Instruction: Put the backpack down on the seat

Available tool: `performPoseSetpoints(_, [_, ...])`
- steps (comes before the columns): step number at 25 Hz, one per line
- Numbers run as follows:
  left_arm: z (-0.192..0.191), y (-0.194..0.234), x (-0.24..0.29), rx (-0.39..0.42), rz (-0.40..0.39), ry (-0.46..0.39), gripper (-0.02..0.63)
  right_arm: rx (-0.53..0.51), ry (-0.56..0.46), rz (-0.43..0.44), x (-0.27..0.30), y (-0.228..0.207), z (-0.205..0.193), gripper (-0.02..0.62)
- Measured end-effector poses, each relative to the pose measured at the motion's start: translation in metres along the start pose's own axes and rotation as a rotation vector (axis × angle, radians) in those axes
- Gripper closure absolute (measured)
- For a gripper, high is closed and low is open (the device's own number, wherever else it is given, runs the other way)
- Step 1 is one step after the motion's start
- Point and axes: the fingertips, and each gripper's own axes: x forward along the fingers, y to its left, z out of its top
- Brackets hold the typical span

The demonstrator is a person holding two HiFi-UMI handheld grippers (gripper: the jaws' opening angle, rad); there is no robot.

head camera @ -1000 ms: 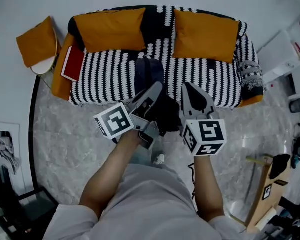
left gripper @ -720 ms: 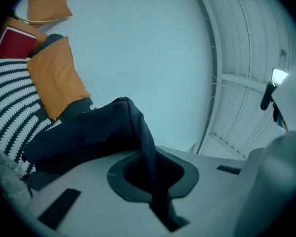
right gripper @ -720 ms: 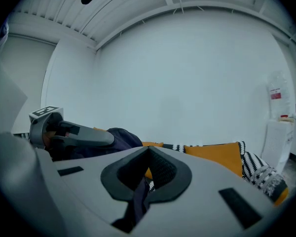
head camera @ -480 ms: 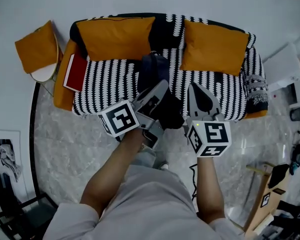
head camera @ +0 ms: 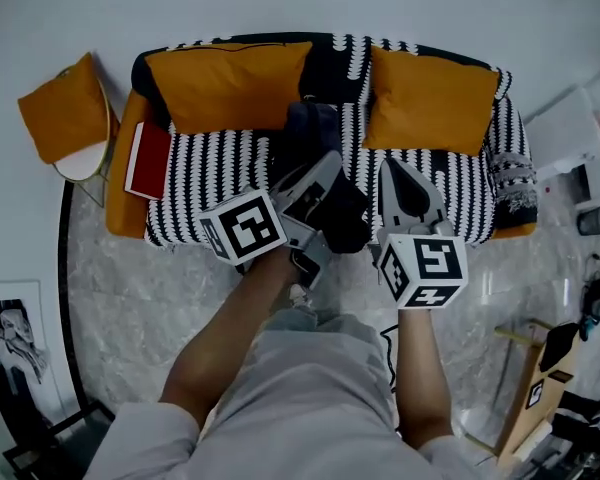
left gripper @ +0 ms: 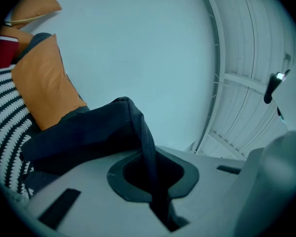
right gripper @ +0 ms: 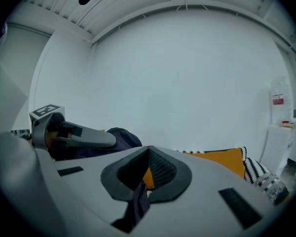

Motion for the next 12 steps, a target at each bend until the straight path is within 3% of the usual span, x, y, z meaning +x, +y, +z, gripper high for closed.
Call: performPoseSetpoints(12, [-0.008, 0.037, 0.03, -0.041, 0.025, 0.051, 0.591, 0.018, 0.016, -0.014, 0.03, -0.022, -0.007, 0.594])
